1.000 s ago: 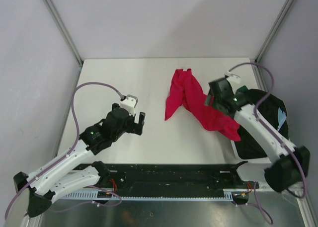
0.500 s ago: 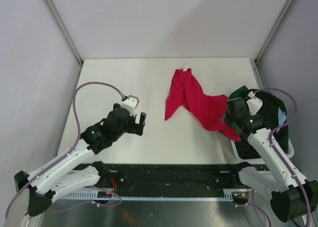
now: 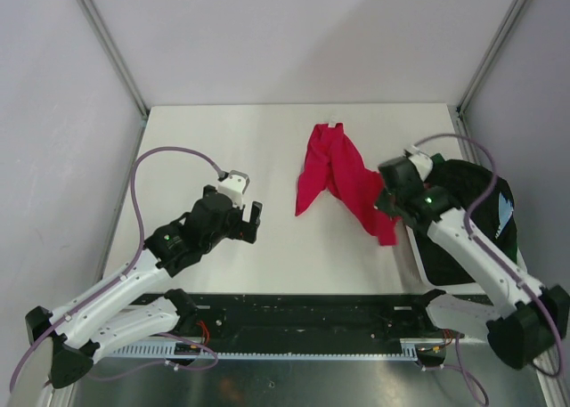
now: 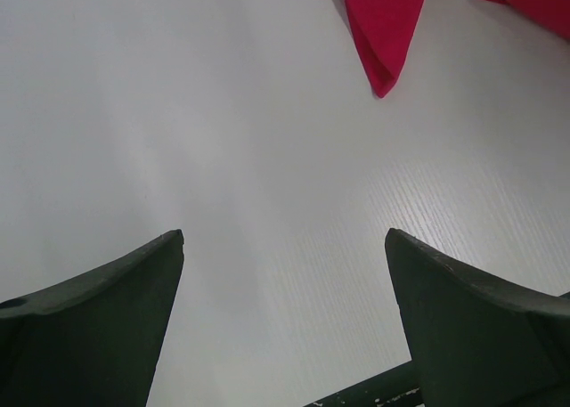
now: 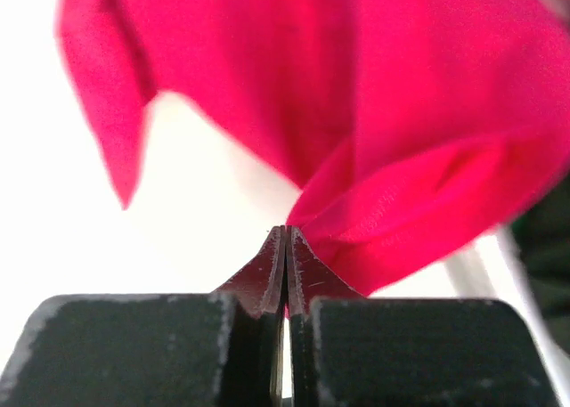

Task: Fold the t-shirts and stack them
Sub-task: Move the tshirt to the center of the board

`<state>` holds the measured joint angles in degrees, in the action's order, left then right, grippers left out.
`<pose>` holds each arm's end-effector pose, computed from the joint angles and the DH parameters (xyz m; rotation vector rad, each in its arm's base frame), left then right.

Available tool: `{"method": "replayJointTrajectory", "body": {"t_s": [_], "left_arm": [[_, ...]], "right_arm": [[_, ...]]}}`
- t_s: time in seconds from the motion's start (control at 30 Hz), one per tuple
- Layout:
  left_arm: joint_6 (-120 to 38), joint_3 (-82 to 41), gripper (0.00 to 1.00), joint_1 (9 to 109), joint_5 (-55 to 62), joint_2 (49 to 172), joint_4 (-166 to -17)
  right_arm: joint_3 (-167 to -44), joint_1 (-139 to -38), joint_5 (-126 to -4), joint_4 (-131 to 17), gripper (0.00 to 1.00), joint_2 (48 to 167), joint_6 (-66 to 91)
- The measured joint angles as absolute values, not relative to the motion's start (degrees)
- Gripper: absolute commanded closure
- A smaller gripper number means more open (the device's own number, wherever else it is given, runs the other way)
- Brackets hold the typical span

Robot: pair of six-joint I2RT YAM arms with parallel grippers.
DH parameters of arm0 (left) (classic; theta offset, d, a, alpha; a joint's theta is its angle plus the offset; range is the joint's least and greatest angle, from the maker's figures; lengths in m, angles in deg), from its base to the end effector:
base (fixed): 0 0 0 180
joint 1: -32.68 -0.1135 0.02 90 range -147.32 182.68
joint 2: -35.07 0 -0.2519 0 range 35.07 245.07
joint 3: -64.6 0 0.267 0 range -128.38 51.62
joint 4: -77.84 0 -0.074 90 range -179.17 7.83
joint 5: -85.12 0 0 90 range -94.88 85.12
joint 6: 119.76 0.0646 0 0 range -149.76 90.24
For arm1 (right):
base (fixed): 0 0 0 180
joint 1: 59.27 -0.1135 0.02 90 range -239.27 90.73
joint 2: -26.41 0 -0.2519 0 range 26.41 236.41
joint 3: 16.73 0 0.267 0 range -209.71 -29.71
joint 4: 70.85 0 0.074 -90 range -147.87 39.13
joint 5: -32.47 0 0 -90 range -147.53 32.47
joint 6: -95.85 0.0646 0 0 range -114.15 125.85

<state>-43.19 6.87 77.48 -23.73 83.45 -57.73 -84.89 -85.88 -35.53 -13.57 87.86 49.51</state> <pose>0.1756 -0.1450 0.2675 0.4021 2.1170 -0.2315 0.2342 0.0903 0.2625 0.5138 2.3156 0.1118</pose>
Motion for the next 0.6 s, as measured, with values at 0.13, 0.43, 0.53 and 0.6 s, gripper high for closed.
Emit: {"method": "replayJointTrajectory", "body": {"t_s": [0.13,0.43,0.53,0.6], "left_arm": [[-43.2,6.9,0.01,77.3,-24.0,83.6,-57.7],[-43.3,6.8,0.00,76.7,-24.1,84.0,-57.7],[-43.8,6.8,0.00,76.6,-23.1,84.9,-57.7],[-44.8,6.7,0.01,76.6,-21.6,85.7,-57.7]], "right_arm": [[-96.4,-94.3,-36.6,-17.4,1.00,98.0,48.8],[-115.8,-103.2,-43.0,-25.4,0.39,120.9,44.2],[-116.0,-103.6,-43.9,-24.8,0.28,122.6,42.4],[-114.7,-103.1,-43.9,-24.9,0.26,121.5,41.6]]}}
